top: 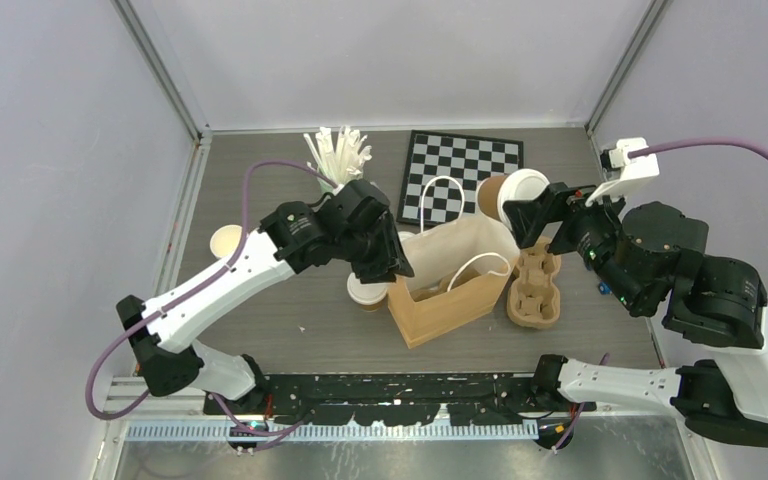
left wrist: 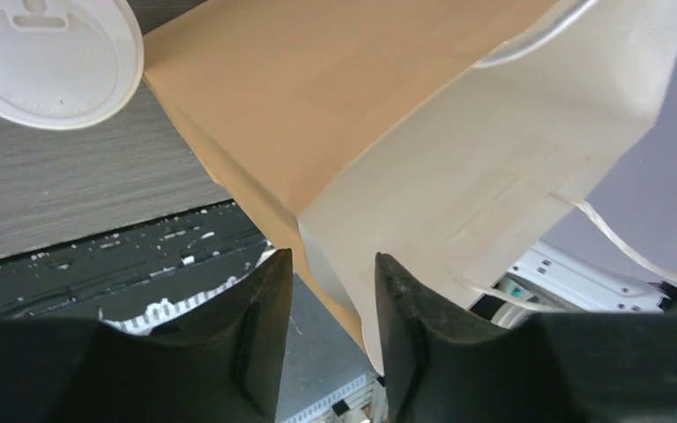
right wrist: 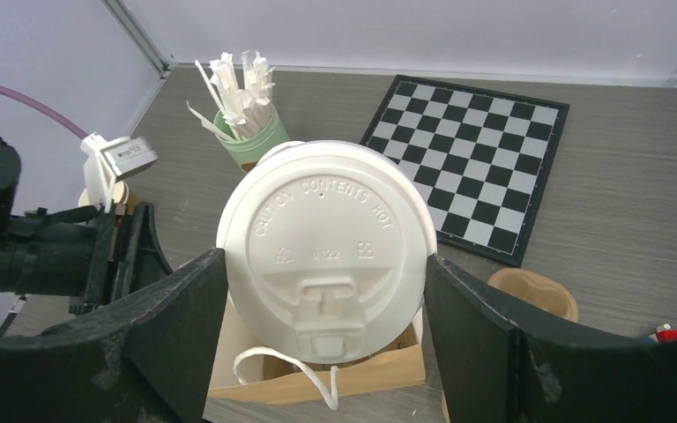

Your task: Pack the takeout coffee

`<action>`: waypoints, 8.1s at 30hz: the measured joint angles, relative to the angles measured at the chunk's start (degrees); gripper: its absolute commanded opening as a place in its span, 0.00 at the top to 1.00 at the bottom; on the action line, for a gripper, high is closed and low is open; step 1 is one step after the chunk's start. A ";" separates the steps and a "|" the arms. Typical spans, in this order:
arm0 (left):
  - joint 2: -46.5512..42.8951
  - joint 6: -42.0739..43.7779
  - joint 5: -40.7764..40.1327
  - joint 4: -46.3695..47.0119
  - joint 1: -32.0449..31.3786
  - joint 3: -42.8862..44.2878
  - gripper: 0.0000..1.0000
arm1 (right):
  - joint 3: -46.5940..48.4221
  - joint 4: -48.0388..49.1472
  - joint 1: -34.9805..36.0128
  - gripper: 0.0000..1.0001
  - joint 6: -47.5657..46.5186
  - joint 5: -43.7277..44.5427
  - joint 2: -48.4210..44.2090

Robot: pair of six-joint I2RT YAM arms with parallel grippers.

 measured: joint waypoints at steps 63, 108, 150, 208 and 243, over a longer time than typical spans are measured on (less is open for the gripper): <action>1.77 28.50 12.26 -9.70 14.73 5.27 0.58 | -7.93 -0.72 0.00 0.22 -10.16 -28.52 10.88; -8.17 33.14 17.53 -0.26 14.73 -7.30 0.35 | -8.57 -11.50 14.95 0.22 -10.34 -21.22 16.00; -21.40 39.74 22.23 18.21 14.73 -24.22 1.00 | -12.22 -6.43 23.02 0.21 -13.40 -7.45 24.04; -26.29 42.03 21.66 15.28 14.73 -28.44 1.00 | -31.61 9.99 17.77 0.20 -38.14 -8.66 20.33; -27.93 41.59 25.70 19.41 14.73 -32.39 1.00 | -41.31 16.26 12.59 0.21 -49.37 -14.08 15.17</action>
